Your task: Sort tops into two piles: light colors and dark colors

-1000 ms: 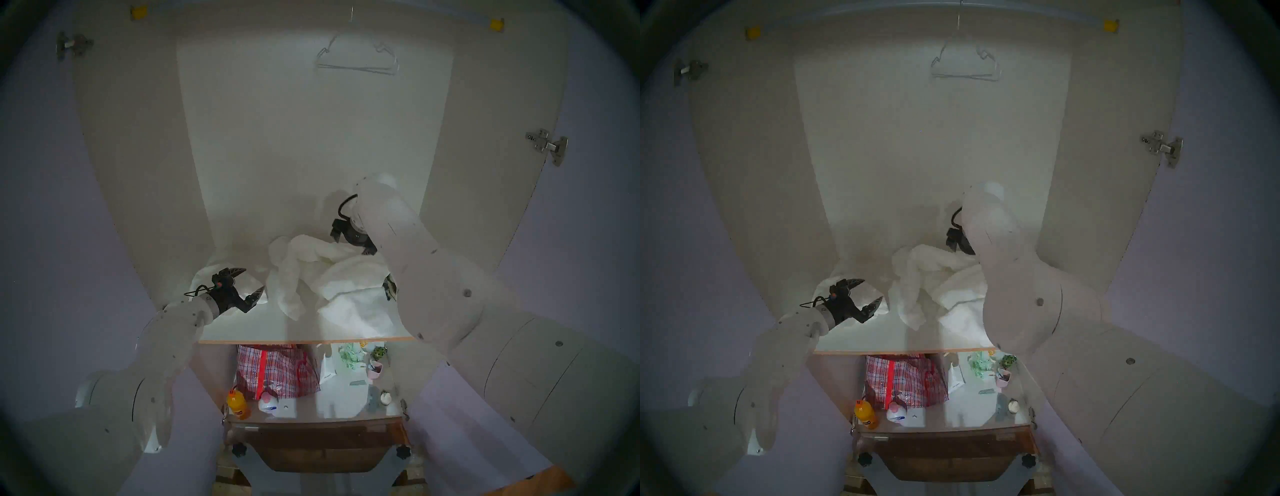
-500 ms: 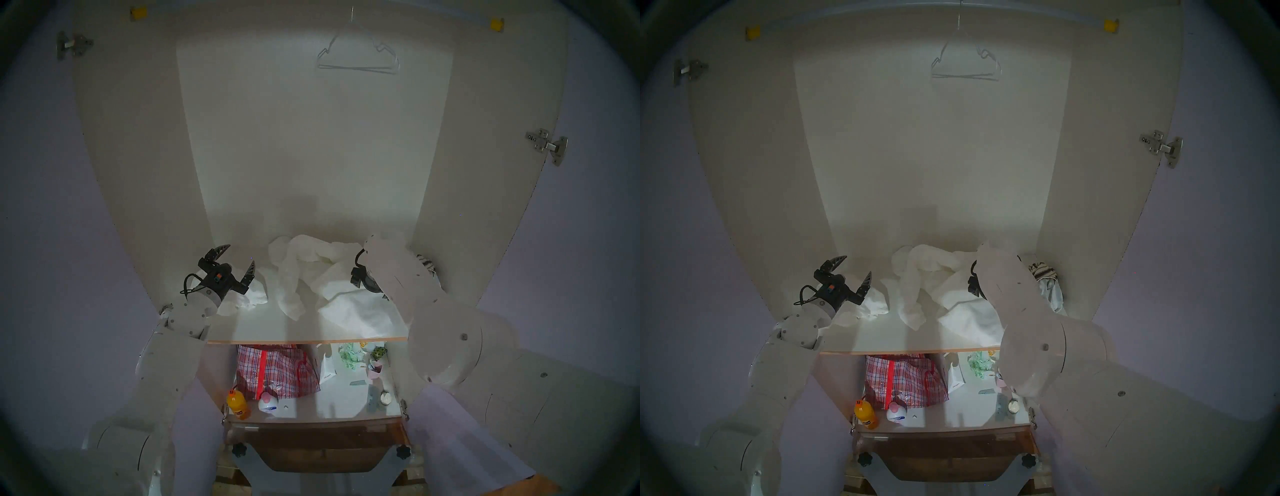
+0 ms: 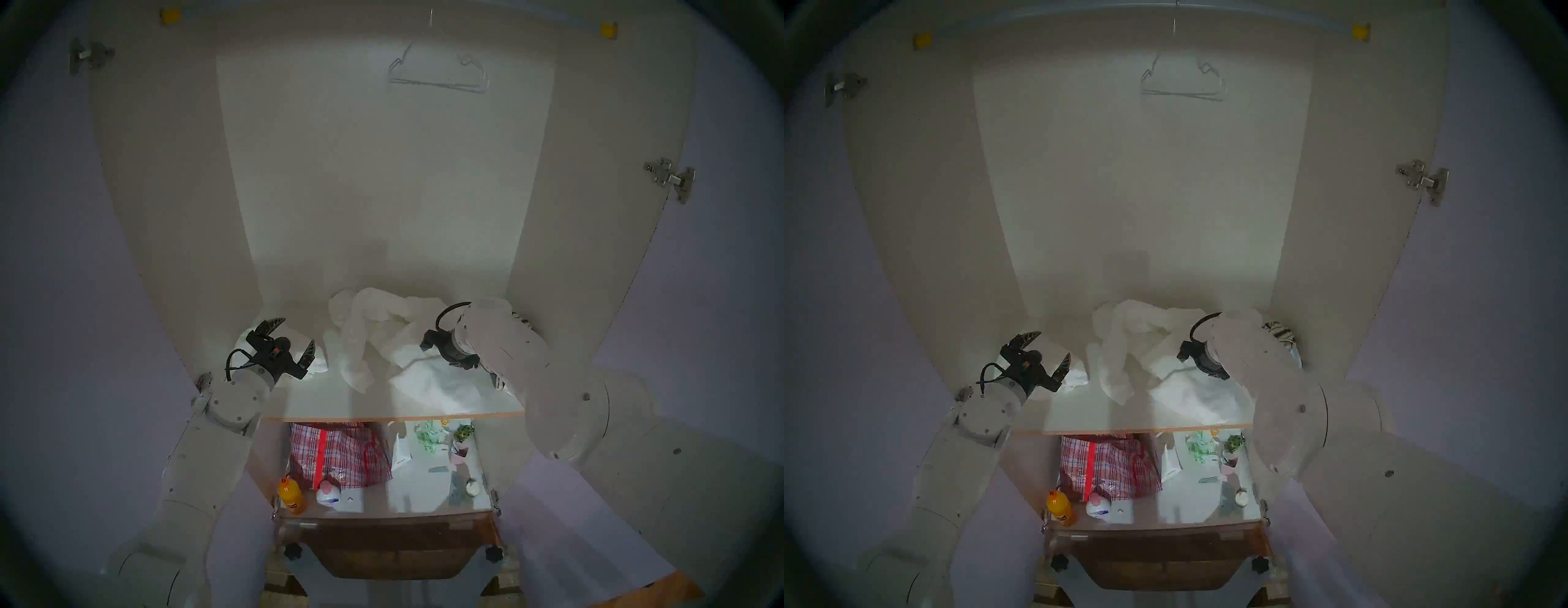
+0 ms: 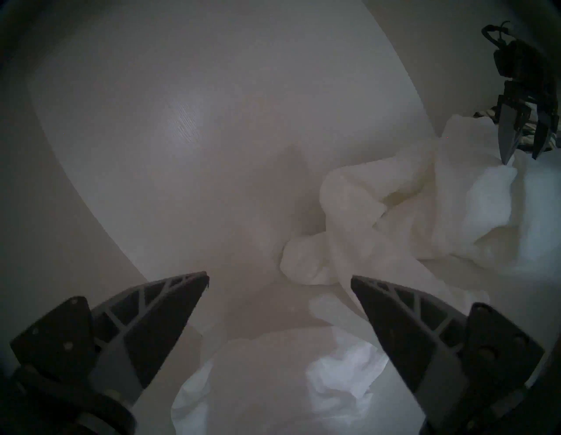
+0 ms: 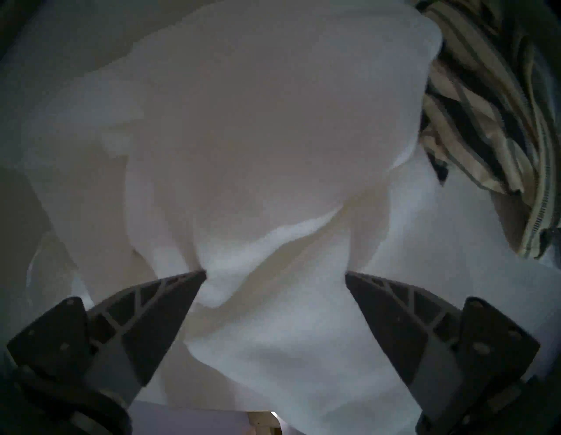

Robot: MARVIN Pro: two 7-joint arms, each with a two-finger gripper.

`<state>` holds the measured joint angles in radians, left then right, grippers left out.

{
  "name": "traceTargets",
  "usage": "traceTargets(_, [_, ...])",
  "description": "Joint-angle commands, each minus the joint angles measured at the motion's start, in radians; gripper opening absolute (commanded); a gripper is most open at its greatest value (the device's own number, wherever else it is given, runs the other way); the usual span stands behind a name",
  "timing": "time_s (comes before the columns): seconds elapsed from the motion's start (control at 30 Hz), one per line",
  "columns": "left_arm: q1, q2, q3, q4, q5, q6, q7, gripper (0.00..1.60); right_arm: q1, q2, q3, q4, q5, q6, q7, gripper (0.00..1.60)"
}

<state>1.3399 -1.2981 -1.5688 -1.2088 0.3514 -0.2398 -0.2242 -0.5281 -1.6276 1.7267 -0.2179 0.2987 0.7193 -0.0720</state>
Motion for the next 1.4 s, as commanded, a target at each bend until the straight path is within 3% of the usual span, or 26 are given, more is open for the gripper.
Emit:
traceTargets(0.0, [-0.029,0.003,-0.004,-0.025,-0.004,-0.009,0.0,1.6,0.011,0.001,-0.043,0.021,-0.037,-0.061,-0.021,1.6])
traceTargets(0.3, [-0.03,0.004,-0.002,-0.023,-0.004,-0.009,0.001,1.6,-0.015,-0.006,-0.068,0.044,-0.03,-0.143,-0.022,1.6])
traceTargets(0.33, [-0.03,0.004,-0.002,-0.023,-0.004,-0.009,0.001,1.6,-0.018,-0.01,-0.073,0.042,-0.036,-0.159,-0.027,0.01])
traceTargets(0.5, [-0.03,0.004,-0.002,-0.022,-0.005,-0.009,0.001,1.6,0.029,-0.023,-0.071,0.015,-0.035,-0.185,-0.043,0.0])
traceTargets(0.77, [-0.031,0.005,-0.001,-0.02,-0.004,-0.008,0.002,1.6,0.184,-0.041,-0.009,-0.047,0.008,-0.161,-0.022,0.0])
traceTargets(1.37, [-0.032,0.004,0.002,-0.018,-0.003,-0.011,0.003,1.6,0.374,-0.111,0.115,-0.081,0.073,0.049,-0.035,0.0])
